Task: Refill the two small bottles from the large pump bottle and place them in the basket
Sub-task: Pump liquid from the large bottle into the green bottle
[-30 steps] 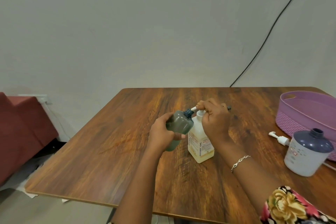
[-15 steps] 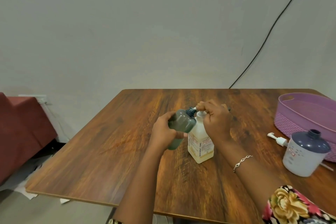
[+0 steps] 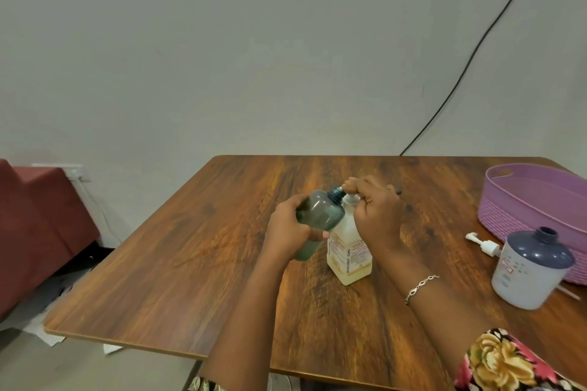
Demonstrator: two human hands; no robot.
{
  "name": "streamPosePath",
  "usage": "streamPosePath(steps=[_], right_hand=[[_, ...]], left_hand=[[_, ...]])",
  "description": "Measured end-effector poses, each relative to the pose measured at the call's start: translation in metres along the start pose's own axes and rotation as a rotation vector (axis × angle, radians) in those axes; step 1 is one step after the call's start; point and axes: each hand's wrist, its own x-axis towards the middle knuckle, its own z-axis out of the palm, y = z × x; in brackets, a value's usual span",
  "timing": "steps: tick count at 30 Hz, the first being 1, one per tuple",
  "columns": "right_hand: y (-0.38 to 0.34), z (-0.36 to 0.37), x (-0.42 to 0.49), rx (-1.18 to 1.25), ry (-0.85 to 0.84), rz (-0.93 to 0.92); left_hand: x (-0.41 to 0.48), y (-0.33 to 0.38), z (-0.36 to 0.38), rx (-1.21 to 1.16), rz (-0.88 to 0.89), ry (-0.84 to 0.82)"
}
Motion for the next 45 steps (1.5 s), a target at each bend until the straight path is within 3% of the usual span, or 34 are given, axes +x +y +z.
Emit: streamPosePath(steps=[4, 12, 19, 25, 45], right_hand=[[-0.002, -0.004, 0.02, 0.045, -0.067, 0.031], [0.004, 0.007, 0.003, -0.007, 0.024, 0.001], [-0.002, -0.002, 0.02, 0.071, -0.045, 0.033], [0.003, 0.005, 0.003, -0.018, 0.009, -0.035], [0.006, -0.002, -0.002, 0.073, -0.013, -0.01]], left_hand=[[0.002, 0.004, -0.003, -0.009, 0.005, 0.009], [0.002, 0.003, -0.001, 0.044, -0.009, 0.003], [0.005, 0.007, -0.004, 0.045, 0.005, 0.027], [0.006, 0.002, 0.0, 0.069, -0.006, 0.016], [0.005, 0.0, 0.003, 0.004, 0.016, 0.024]])
